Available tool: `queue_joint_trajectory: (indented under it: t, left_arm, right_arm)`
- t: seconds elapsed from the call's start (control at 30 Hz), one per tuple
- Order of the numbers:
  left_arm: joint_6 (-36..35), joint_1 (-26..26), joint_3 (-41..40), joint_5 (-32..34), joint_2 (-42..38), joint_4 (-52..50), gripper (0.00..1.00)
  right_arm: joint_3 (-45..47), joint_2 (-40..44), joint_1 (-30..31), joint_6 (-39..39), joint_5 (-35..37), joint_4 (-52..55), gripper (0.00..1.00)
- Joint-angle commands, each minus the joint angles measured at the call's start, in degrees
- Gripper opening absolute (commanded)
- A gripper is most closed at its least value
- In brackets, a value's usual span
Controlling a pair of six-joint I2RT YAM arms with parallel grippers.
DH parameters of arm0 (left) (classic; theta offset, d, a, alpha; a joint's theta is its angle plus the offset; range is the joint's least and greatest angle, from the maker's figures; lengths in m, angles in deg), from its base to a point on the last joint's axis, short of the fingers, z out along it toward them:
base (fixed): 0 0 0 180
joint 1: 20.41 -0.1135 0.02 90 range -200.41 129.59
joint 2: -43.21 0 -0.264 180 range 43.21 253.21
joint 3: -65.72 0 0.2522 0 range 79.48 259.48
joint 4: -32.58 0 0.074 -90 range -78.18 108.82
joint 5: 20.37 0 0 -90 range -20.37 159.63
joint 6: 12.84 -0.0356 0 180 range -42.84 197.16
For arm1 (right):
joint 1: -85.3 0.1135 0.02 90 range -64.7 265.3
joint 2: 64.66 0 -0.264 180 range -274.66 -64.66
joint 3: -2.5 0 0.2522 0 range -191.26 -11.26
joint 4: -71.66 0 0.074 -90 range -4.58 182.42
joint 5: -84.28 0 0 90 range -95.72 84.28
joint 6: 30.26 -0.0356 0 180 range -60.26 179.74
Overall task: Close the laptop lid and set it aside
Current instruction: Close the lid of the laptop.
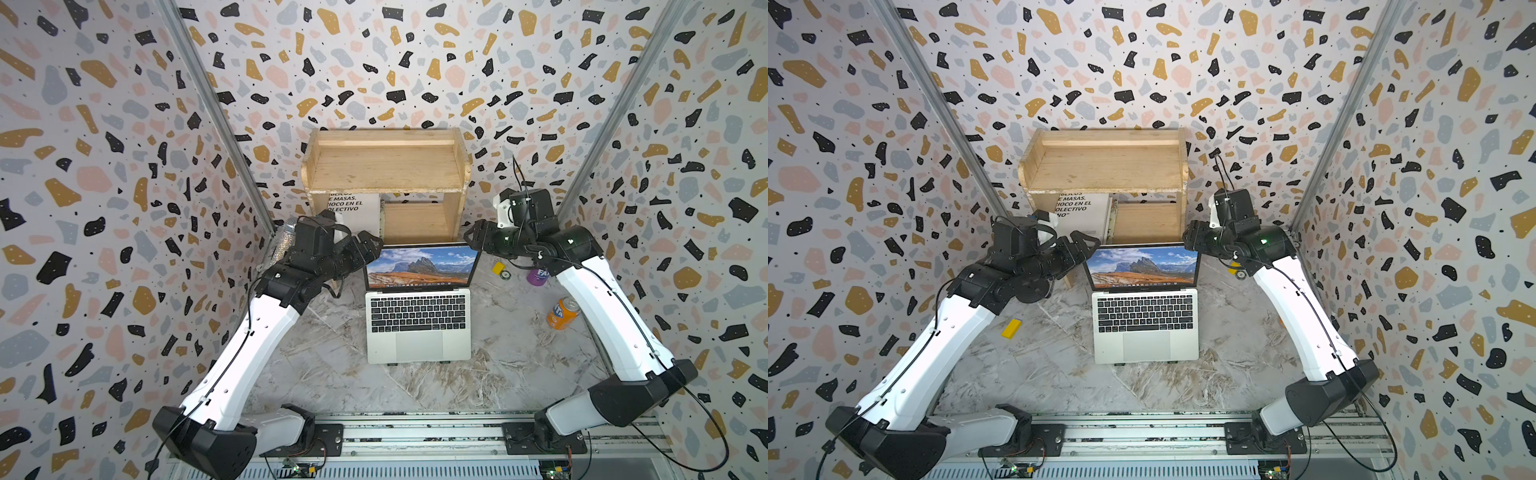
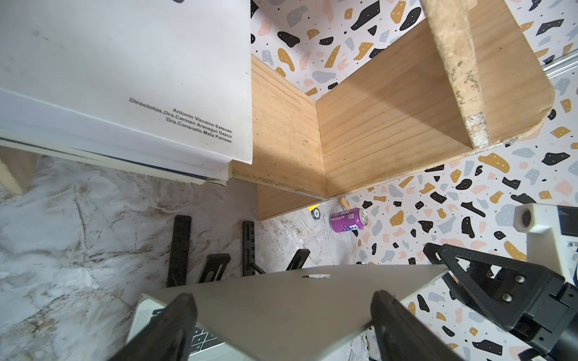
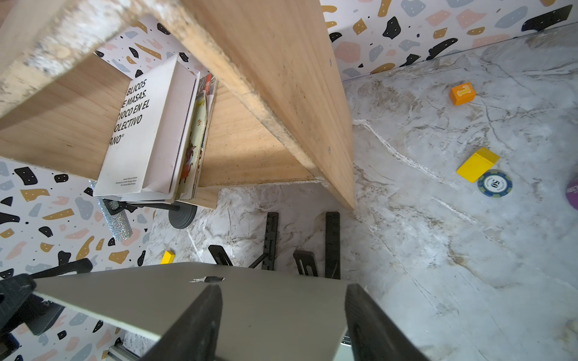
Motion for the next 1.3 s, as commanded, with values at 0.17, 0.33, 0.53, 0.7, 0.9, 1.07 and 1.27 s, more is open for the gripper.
queue_joint_trajectory:
  t: [0.17, 0.33, 0.53, 0.7, 0.9, 1.07, 1.27]
  left_arm:
    - [-1.1, 1.0, -3.0, -1.6, -2.5, -2.9, 0.88]
    - [-0.9, 1.3, -4.2, -1.6, -3.9, -2.9, 0.88]
    - [-0.7, 1.5, -5.9, -1.8, -5.4, -2.8, 0.88]
    - [-0.6, 1.8, -7.1, -2.0, -6.5, -2.8, 0.88]
    - [-0.2, 2.1, -8.6, -2.0, -8.5, -2.8, 0.88]
    - [0.4, 2.3, -10.3, -2.0, -10.3, -2.7, 0.88]
    - [0.4, 2.4, -11.8, -1.9, -12.2, -2.7, 0.88]
  right_arm:
    - [3.4, 2.5, 1.1, 1.1, 0.9, 4.7, 0.67]
    - [4.9, 4.0, 1.4, 0.9, 1.1, 4.3, 0.67]
    - [6.5, 5.2, 1.7, 0.4, 1.3, 3.9, 0.67]
    - [7.9, 6.3, 2.4, 0.0, 1.5, 3.4, 0.67]
    - [9.0, 7.7, 3.1, -0.5, 1.8, 3.1, 0.67]
    - [10.0, 8.8, 4.1, -0.8, 2.3, 2.9, 0.67]
    - [11.6, 9.9, 5.0, -1.0, 3.1, 2.7, 0.67]
